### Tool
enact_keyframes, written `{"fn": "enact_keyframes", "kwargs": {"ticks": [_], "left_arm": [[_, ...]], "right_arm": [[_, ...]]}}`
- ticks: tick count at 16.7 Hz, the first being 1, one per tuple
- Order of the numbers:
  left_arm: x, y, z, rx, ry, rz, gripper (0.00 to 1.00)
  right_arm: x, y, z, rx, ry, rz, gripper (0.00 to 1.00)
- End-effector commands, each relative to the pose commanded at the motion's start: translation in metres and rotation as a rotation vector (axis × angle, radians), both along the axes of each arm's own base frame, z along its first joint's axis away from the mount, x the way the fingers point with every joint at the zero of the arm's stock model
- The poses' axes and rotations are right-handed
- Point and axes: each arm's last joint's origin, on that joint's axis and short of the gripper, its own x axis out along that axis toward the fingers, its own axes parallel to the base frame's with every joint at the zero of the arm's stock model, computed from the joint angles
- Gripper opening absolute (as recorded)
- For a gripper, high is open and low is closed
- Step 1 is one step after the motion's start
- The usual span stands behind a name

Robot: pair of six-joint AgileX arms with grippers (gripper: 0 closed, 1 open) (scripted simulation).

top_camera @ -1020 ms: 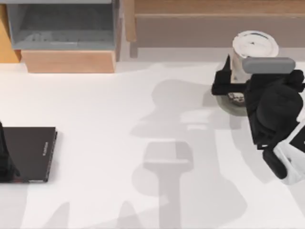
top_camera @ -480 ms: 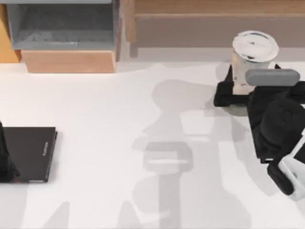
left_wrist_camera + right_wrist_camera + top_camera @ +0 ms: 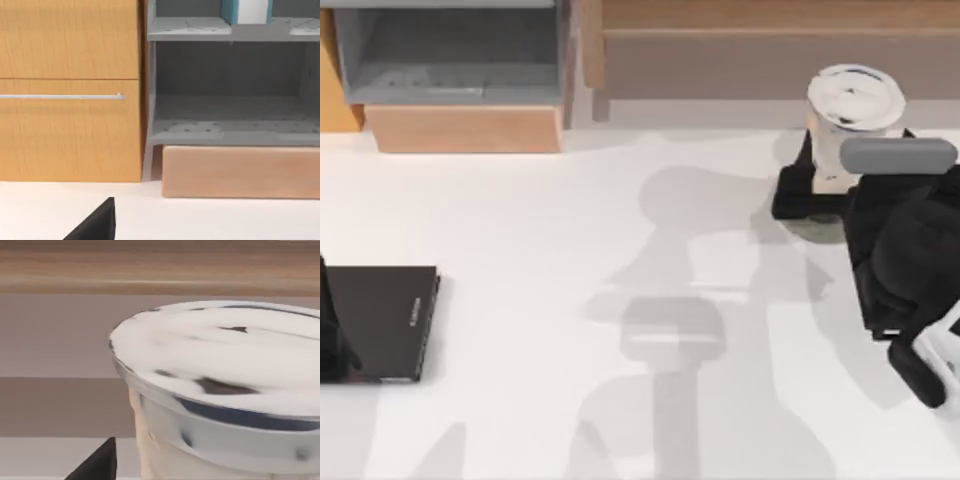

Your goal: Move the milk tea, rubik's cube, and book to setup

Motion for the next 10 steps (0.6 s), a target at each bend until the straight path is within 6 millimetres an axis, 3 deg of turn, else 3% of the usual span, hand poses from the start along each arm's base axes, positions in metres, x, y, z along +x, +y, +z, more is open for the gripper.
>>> {"fn": "enact_keyframes", "kwargs": {"ticks": [4,10], "left_arm": [[0.000,0.000,0.000,0.000,0.000,0.000,1.00],[0.000,0.000,0.000,0.000,0.000,0.000,1.00]], "right_arm": [[-0.011,0.000,0.031,0.006,-0.012,0.000,1.00],[-0.014,-0.001,0.037,0.005,-0.010,-0.004,1.00]]}}
